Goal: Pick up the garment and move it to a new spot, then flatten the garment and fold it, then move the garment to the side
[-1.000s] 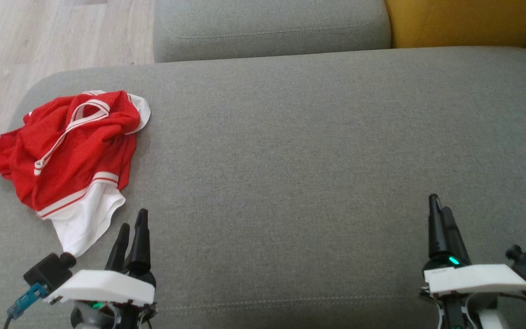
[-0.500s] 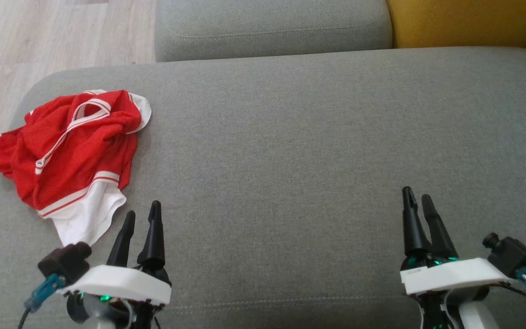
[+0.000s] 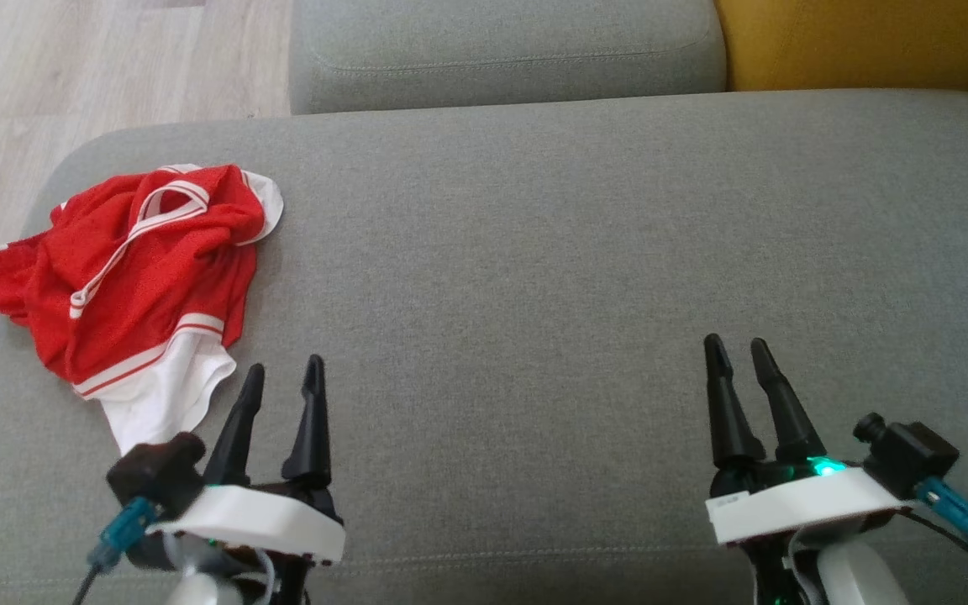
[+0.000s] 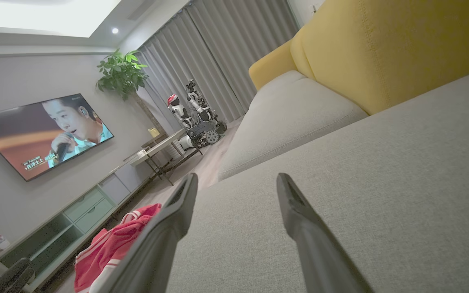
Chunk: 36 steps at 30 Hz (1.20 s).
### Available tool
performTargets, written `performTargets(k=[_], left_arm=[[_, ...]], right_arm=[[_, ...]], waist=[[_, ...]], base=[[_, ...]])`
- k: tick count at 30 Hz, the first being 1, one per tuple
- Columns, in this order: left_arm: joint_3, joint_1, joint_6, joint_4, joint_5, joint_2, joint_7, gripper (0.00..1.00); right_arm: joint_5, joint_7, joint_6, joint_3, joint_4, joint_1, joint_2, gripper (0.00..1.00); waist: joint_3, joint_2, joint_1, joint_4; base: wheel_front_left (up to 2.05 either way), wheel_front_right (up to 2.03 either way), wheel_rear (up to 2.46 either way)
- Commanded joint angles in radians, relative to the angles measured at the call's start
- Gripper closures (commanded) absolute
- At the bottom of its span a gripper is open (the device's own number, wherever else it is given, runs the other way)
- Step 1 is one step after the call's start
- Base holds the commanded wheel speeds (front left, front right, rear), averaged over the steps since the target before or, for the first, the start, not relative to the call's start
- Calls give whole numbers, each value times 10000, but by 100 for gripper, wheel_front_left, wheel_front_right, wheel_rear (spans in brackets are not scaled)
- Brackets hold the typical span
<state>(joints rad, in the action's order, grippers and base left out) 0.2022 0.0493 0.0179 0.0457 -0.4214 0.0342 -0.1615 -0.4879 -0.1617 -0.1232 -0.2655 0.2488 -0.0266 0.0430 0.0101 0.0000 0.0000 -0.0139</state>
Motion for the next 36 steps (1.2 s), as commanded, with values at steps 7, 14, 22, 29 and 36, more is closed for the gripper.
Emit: performTargets(k=[7,14,22,29,36], left_arm=[[40,-626,181,-691,1195,124,-332,0],[230,-629,305,-917,2107,165,-537,0],[393,-571,459,-1069,2943,179,-742,0],[400,-451,631,-1095,3628,180,-946,0],[90,-231,721,-927,3361,166,-1002,0]], right_arm=[[1115,-331,-61,-565,-520,-618,63,0],[1947,-536,-65,-787,-597,-662,65,0],[2757,-740,-70,-913,-669,-631,68,0],[3602,-944,-74,-881,-728,-551,72,0],[3893,-1000,-75,-287,-541,-398,72,0]], waist=[[14,0,0,2],[91,0,0,28],[202,0,0,29],[336,0,0,1],[436,0,0,19]], base=[[0,0,0],[0,0,0],[0,0,0],[0,0,0],[0,0,0]])
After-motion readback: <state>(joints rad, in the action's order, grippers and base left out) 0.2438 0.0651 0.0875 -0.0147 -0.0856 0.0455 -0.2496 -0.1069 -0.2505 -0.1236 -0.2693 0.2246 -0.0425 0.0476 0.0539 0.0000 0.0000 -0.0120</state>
